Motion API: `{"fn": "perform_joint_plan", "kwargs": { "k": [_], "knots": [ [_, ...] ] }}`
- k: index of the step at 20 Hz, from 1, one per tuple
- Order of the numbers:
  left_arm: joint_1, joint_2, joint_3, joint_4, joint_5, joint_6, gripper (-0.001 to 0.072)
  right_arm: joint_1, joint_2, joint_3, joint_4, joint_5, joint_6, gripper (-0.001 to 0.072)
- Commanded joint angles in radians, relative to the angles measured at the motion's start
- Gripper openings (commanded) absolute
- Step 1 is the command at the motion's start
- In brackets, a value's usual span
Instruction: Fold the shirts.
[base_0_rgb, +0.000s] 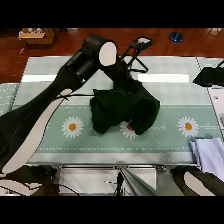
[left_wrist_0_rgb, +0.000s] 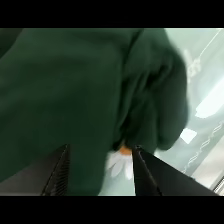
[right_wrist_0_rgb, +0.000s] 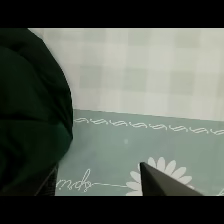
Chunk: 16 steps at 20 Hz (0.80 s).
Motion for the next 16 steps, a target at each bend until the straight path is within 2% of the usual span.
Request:
{"fn": "perform_joint_plan", "kwargs": {
  "k": [1, 6, 8, 12, 14, 16],
  "knots": [
    [0.113, 0.048, 0.001, -0.002, -0.159, 0.059, 0.047, 0.0, -0.016, 0.0, -0.035, -0.016, -0.003, 0.0587],
    [0.415, 0.232, -0.089, -0.028, -0.255, 0.063, 0.047, 0.0, -0.098, 0.0, -0.045, -0.014, -0.017, 0.0588],
    [0.524, 0.335, -0.249, -0.083, -0.233, 0.072, 0.047, 0.0, -0.135, 0.0, -0.041, -0.015, -0.021, 0.0588],
    [0.674, 0.559, -0.785, -0.317, -0.077, 0.147, 0.0475, 0.0, -0.186, 0.0, -0.031, -0.034, -0.035, 0.0588],
    [0.676, 0.609, -1.017, -0.361, -0.015, 0.16, 0.0642, 0.0, -0.194, 0.0, -0.037, -0.039, -0.037, 0.0587],
    [0.655, 0.608, -1.173, -0.41, 0.059, 0.167, 0.067, 0.0, -0.194, 0.0, -0.045, -0.042, -0.042, 0.0587]
  ]
}}
